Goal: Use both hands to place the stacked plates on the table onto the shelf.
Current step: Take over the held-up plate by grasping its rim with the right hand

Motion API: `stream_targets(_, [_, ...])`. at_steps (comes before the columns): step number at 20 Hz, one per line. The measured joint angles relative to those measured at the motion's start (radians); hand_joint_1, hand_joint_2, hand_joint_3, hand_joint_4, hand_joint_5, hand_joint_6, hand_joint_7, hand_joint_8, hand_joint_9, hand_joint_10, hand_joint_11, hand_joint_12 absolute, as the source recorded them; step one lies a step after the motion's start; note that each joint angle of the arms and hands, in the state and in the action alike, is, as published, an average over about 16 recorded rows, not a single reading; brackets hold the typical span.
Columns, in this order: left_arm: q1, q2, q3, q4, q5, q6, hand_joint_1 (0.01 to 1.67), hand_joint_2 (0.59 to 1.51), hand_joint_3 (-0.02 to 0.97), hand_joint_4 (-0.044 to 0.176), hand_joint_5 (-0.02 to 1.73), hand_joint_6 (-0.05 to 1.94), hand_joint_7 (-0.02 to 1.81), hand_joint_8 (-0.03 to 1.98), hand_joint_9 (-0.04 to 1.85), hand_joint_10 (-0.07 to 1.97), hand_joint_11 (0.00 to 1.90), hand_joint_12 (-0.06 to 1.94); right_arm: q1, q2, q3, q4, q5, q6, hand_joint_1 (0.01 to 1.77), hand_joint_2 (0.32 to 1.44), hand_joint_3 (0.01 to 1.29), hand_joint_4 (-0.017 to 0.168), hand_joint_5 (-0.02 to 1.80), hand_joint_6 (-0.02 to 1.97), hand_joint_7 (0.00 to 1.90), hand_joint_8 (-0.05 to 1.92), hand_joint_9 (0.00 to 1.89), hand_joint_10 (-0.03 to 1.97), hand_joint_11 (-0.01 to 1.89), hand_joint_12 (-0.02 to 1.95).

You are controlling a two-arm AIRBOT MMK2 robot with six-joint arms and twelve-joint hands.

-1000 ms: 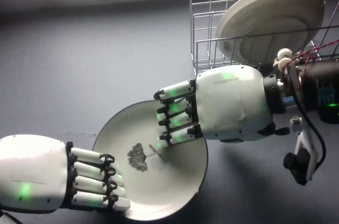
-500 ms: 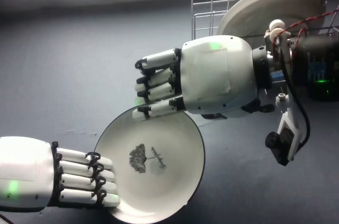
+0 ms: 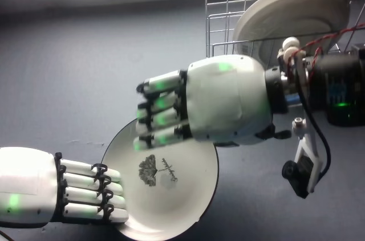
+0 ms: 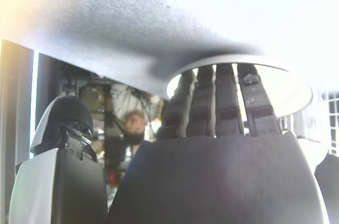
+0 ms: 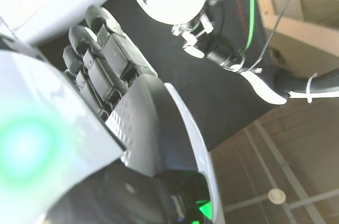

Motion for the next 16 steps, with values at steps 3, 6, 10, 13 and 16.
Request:
stream_targets(3, [0.004, -0.001, 0.001, -0.003, -0.001, 0.000, 0.02, 1.145, 0.021, -0.003, 0.05, -0.01, 0.08, 0.00, 0.06, 0.00, 0.02, -0.01, -0.009, 0.004, -0.026, 0.001, -0.011, -0.001, 1.25, 0.98, 0.02, 0.004, 0.37, 0.00, 0.44, 0.01, 0.39, 0.06, 0.02, 1.17])
stream_targets(6, [0.008, -0.002, 0.003, -0.006, -0.001, 0.001, 0.02, 1.142, 0.021, -0.003, 0.06, -0.01, 0.08, 0.00, 0.06, 0.00, 0.02, -0.02, -0.019, 0.011, -0.054, 0.002, -0.019, -0.001, 1.23, 0.99, 0.02, 0.004, 0.37, 0.00, 0.44, 0.01, 0.39, 0.05, 0.02, 1.17])
stream_targets(10, [0.013, -0.003, 0.004, -0.010, -0.001, 0.001, 0.02, 1.141, 0.021, -0.004, 0.08, -0.01, 0.09, 0.00, 0.07, -0.01, 0.02, -0.02, -0.033, 0.023, -0.084, 0.004, -0.032, -0.002, 1.22, 0.99, 0.02, 0.004, 0.37, 0.00, 0.43, 0.01, 0.38, 0.05, 0.02, 1.16])
stream_targets(13, [0.015, -0.004, 0.005, -0.012, -0.001, 0.001, 0.02, 1.142, 0.021, -0.004, 0.08, -0.01, 0.09, -0.01, 0.07, -0.01, 0.02, -0.02, -0.046, 0.031, -0.101, 0.007, -0.041, -0.001, 1.20, 1.00, 0.02, 0.004, 0.37, 0.00, 0.43, 0.01, 0.38, 0.05, 0.02, 1.15])
stream_targets(16, [0.017, -0.005, 0.006, -0.013, -0.001, 0.001, 0.02, 1.142, 0.021, -0.004, 0.08, -0.01, 0.09, -0.01, 0.07, -0.01, 0.02, -0.02, -0.059, 0.038, -0.114, 0.010, -0.048, -0.001, 1.20, 1.01, 0.02, 0.004, 0.37, 0.00, 0.43, 0.01, 0.38, 0.05, 0.02, 1.15])
